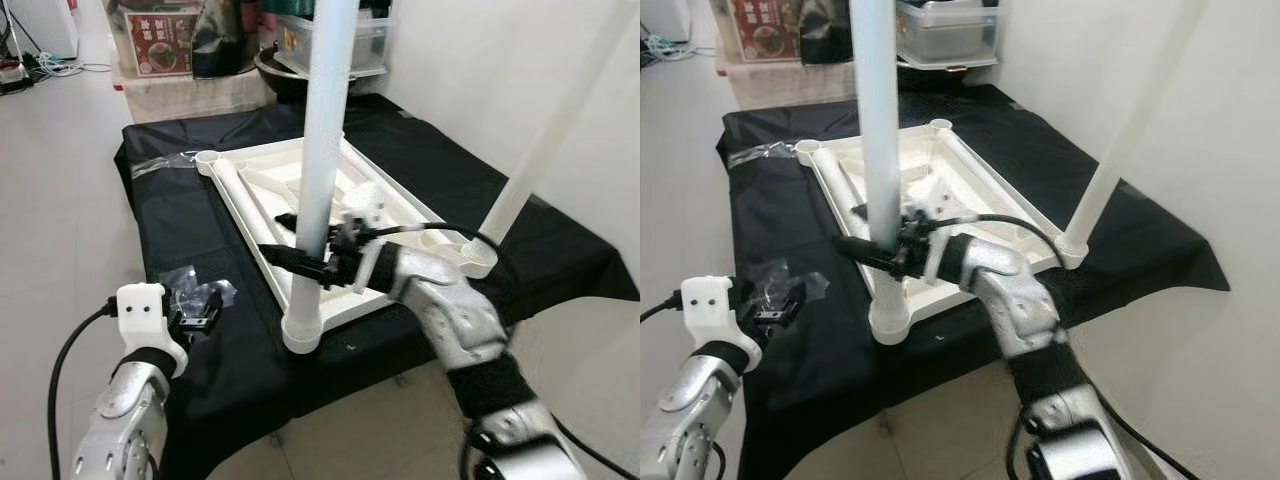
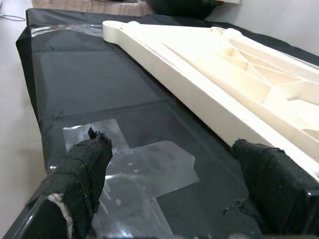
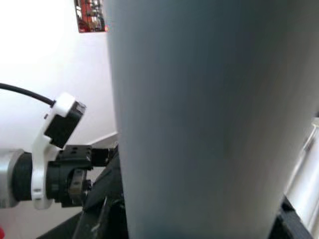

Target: Building children table

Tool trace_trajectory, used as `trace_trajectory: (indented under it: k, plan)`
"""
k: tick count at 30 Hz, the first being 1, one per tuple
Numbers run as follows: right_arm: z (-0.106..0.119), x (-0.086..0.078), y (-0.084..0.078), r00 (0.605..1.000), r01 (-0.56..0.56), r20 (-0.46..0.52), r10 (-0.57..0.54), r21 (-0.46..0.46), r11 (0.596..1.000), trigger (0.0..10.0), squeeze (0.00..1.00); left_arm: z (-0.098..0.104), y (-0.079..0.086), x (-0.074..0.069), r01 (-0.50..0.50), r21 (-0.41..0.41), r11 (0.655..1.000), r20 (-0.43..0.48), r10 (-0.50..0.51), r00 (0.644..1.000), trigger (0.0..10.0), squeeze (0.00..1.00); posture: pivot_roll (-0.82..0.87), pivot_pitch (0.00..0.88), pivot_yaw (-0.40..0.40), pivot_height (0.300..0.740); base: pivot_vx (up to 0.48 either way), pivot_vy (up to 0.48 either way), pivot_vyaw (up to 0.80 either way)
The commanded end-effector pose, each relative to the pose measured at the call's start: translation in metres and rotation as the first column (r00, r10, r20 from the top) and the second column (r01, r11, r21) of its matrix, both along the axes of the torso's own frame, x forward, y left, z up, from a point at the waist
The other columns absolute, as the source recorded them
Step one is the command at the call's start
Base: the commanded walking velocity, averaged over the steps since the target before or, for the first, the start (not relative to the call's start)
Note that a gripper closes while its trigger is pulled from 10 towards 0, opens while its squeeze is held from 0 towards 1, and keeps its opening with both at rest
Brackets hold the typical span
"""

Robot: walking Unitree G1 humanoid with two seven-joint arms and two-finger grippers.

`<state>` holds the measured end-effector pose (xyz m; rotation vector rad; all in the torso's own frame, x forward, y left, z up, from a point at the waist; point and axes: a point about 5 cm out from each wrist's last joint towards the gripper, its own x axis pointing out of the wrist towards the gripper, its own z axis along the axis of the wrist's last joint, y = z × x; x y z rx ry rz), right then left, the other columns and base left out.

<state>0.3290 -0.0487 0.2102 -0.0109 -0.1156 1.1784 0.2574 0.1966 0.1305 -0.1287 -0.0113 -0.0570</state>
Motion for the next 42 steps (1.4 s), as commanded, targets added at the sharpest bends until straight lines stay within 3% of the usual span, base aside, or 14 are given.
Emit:
trace_trajectory:
  k: [1,4,9,11,12,15,16,22,23,28,35,37,38,42]
  plan:
    - [-0.011,0.023,-0.007,0.965,0.255,-0.047,-0.258,-0.047,0.966,0.0,0.0,-0.003,-0.003,-0.001,0.001,-0.019,1.0,-0.006,-0.001,1.0,10.0,0.0,0.1,0.0,-0.108,0.74,0.0,0.0,0.0]
    - [-0.023,0.053,-0.05,0.629,0.758,-0.141,-0.765,-0.107,0.643,0.0,0.0,-0.002,-0.003,-0.002,-0.003,-0.025,1.0,-0.002,0.003,1.0,10.0,0.0,0.09,0.0,-0.105,0.74,0.0,0.0,0.0]
    - [-0.042,0.037,-0.093,0.29,0.928,-0.127,-0.949,-0.205,0.311,0.0,0.0,-0.001,-0.003,-0.002,0.0,-0.028,1.0,0.002,0.0,1.0,10.0,0.0,0.09,0.0,-0.101,0.74,0.0,0.0,0.0]
    - [-0.046,0.029,-0.084,0.346,0.903,-0.145,-0.927,-0.217,0.371,0.3,0.0,-0.001,-0.003,-0.002,0.0,-0.027,1.0,0.002,0.0,1.0,10.0,0.0,0.08,0.0,-0.09,0.74,0.0,0.0,0.0]
    - [-0.048,0.022,-0.074,0.407,0.872,-0.162,-0.899,-0.223,0.435,9.1,0.0,-0.001,-0.003,-0.002,0.001,-0.027,1.0,0.002,-0.001,1.0,10.0,0.0,0.08,0.0,-0.088,0.74,0.0,0.0,0.0]
    - [-0.045,0.013,-0.053,0.542,0.81,-0.161,-0.825,-0.16,0.564,10.0,0.0,-0.001,-0.003,-0.001,0.004,-0.026,1.0,0.001,-0.004,1.0,10.0,0.0,0.08,0.0,-0.086,0.74,0.0,0.0,0.0]
    - [-0.041,0.011,-0.043,0.603,0.772,-0.18,-0.777,-0.114,0.625,10.0,1.0,-0.001,-0.003,0.0,0.006,-0.026,1.0,0.0,-0.006,1.0,10.0,0.0,0.07,0.0,-0.081,0.74,0.0,0.0,0.0]
    - [-0.019,0.01,-0.02,0.784,0.609,-0.194,-0.59,0.056,0.791,10.0,1.0,-0.001,-0.003,0.001,0.01,-0.027,1.0,-0.001,-0.01,1.0,10.0,0.0,0.08,0.0,-0.086,0.74,0.0,0.0,0.0]
    - [-0.009,0.01,-0.015,0.844,0.527,-0.171,-0.508,0.094,0.845,10.0,0.0,-0.001,-0.003,0.001,0.01,-0.028,1.0,0.0,-0.01,1.0,10.0,0.0,0.08,0.0,-0.09,0.74,0.0,0.0,0.0]
    - [0.016,-0.006,-0.003,0.984,0.163,-0.092,-0.153,0.123,0.979,10.0,0.0,-0.001,-0.002,0.0,0.005,-0.035,0.999,0.007,-0.004,1.0,10.0,0.0,0.09,0.0,-0.101,0.74,0.0,0.0,0.0]
    - [0.001,-0.012,0.009,0.997,-0.037,-0.067,0.039,0.042,0.998,10.0,0.0,-0.001,-0.003,0.001,0.006,-0.042,0.999,0.01,-0.005,1.0,10.0,0.0,0.1,0.0,-0.111,0.74,0.0,0.0,0.0]
    - [-0.006,-0.007,0.009,0.994,-0.029,-0.102,0.032,0.034,0.999,6.9,0.0,-0.001,-0.004,0.001,0.006,-0.043,0.999,0.011,-0.006,1.0,10.0,0.0,0.11,0.0,-0.115,0.74,0.0,0.0,0.0]
    - [-0.014,0.005,0.006,0.988,0.059,-0.143,-0.054,0.034,0.998,0.0,0.0,-0.001,-0.004,0.001,0.005,-0.043,0.999,0.011,-0.004,1.0,10.0,0.0,0.11,0.0,-0.121,0.74,0.0,0.0,0.0]
    - [-0.032,0.049,-0.031,0.754,0.608,-0.285,-0.592,-0.036,0.793,0.0,0.0,-0.001,-0.004,0.0,0.0,-0.046,0.999,0.013,0.001,1.0,10.0,0.0,0.1,0.0,-0.11,0.74,0.0,0.0,0.0]
